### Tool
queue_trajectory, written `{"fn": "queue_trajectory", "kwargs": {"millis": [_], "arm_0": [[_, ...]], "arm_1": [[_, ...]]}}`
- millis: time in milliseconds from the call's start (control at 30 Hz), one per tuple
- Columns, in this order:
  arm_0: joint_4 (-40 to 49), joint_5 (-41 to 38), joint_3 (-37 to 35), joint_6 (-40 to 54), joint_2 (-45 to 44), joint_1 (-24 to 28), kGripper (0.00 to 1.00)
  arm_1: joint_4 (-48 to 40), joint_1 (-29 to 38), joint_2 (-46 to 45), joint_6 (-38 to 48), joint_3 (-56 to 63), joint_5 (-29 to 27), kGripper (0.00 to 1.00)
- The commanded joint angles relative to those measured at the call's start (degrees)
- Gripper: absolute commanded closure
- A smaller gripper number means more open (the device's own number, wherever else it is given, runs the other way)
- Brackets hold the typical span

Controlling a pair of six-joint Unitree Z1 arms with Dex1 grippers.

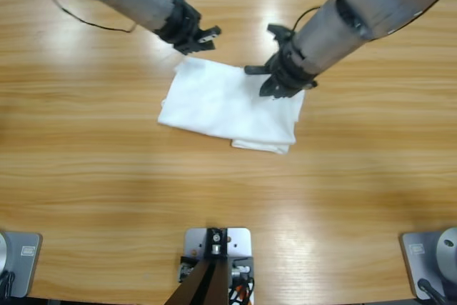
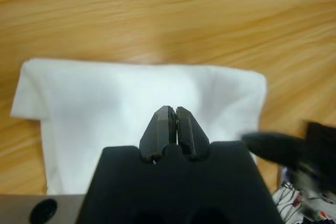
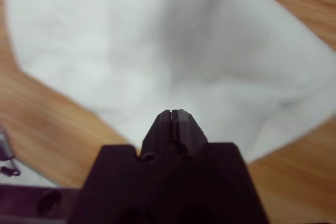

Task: Fold clothes

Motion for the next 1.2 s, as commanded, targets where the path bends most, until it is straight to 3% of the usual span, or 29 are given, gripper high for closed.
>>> {"fn": "queue_trajectory", "kwargs": {"millis": [33,267,600,1200], "arm_0": [[4.7,-1.1,-2.7,0.4,8.5,-0.4,1.000],[5.8,-1.0,-2.7,0.3,9.4,-0.3,1.000],[7.4,-0.3,-2.7,0.3,10.7,1.2,1.000],[11.1,3.1,-2.5,0.9,11.3,10.5,1.000]], "arm_1": [[-0.8,0.5,-2.4,2.0,4.3,3.1,1.000],[-10.6,0.5,3.4,3.4,13.4,4.8,1.000],[-12.8,0.5,7.0,4.9,17.5,4.6,1.000],[-14.8,0.5,6.6,6.5,22.9,4.6,1.000]]}}
